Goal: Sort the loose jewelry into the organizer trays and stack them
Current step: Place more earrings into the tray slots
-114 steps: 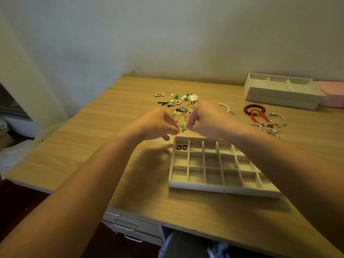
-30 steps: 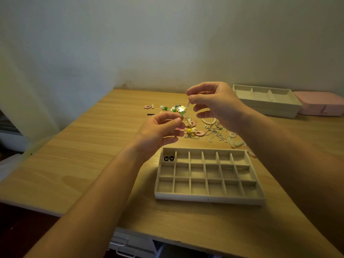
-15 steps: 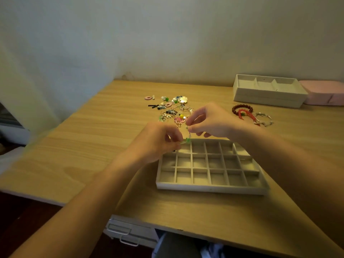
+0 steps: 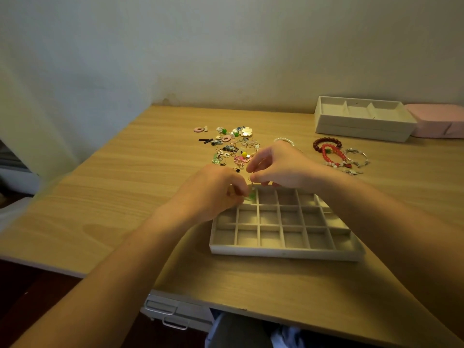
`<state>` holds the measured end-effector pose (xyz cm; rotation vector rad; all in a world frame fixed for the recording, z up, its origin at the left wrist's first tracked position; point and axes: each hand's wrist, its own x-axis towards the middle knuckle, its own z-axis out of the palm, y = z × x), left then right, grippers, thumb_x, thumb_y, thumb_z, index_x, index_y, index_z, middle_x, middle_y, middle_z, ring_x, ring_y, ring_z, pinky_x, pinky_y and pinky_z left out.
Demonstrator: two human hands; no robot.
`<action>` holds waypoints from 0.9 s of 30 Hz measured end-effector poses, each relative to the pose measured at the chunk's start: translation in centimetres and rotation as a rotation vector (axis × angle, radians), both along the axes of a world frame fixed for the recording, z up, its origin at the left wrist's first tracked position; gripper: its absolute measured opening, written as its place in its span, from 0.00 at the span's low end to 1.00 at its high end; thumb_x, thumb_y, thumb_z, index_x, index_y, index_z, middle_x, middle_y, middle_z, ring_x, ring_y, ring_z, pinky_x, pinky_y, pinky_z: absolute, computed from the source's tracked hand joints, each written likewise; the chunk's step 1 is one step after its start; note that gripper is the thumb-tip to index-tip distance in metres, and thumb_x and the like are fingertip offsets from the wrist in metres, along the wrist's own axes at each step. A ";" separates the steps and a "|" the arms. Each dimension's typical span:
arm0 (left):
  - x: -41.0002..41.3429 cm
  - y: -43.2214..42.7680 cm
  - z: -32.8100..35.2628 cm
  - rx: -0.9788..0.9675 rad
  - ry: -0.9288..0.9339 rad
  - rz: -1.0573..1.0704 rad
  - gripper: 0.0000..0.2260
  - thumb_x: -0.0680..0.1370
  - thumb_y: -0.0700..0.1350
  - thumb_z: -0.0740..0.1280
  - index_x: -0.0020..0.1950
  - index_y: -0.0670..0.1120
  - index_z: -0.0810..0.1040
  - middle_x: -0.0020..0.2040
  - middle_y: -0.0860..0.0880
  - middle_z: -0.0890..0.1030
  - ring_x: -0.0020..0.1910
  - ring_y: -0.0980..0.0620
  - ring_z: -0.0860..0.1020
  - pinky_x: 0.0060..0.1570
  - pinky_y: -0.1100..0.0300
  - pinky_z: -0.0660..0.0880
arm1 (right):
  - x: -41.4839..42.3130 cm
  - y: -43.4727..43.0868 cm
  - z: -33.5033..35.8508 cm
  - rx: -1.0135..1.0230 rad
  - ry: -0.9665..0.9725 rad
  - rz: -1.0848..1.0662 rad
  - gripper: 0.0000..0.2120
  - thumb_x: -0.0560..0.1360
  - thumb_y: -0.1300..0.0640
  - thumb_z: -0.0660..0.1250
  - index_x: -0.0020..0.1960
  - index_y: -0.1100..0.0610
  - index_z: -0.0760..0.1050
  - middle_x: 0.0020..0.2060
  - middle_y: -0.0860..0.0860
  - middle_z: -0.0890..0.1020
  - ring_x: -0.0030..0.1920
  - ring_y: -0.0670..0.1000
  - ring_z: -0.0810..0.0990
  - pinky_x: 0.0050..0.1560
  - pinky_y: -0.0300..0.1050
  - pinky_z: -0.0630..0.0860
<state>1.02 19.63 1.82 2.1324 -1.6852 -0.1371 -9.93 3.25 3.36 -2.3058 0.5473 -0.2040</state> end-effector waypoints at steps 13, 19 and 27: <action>-0.4 0.1 -0.2 -0.022 0.167 0.032 0.14 0.76 0.35 0.63 0.50 0.55 0.73 0.42 0.61 0.85 0.40 0.64 0.79 0.40 0.59 0.72 | 0.2 0.5 -0.2 -0.126 -0.020 0.012 0.09 0.70 0.58 0.78 0.50 0.53 0.86 0.40 0.46 0.86 0.42 0.46 0.85 0.48 0.49 0.84; -0.4 0.6 -0.2 -0.080 0.357 0.050 0.13 0.75 0.31 0.63 0.49 0.50 0.73 0.39 0.57 0.86 0.36 0.62 0.79 0.35 0.68 0.70 | 0.1 1.1 -0.3 -0.145 -0.011 0.041 0.11 0.72 0.57 0.78 0.55 0.56 0.85 0.43 0.49 0.87 0.42 0.46 0.86 0.48 0.50 0.85; 0.9 0.2 0.4 -0.215 0.423 0.181 0.14 0.74 0.31 0.64 0.43 0.51 0.77 0.41 0.52 0.85 0.41 0.54 0.82 0.42 0.61 0.75 | 0.0 1.3 -0.2 -0.047 -0.086 -0.042 0.08 0.81 0.60 0.67 0.53 0.57 0.85 0.38 0.46 0.87 0.34 0.46 0.86 0.39 0.42 0.84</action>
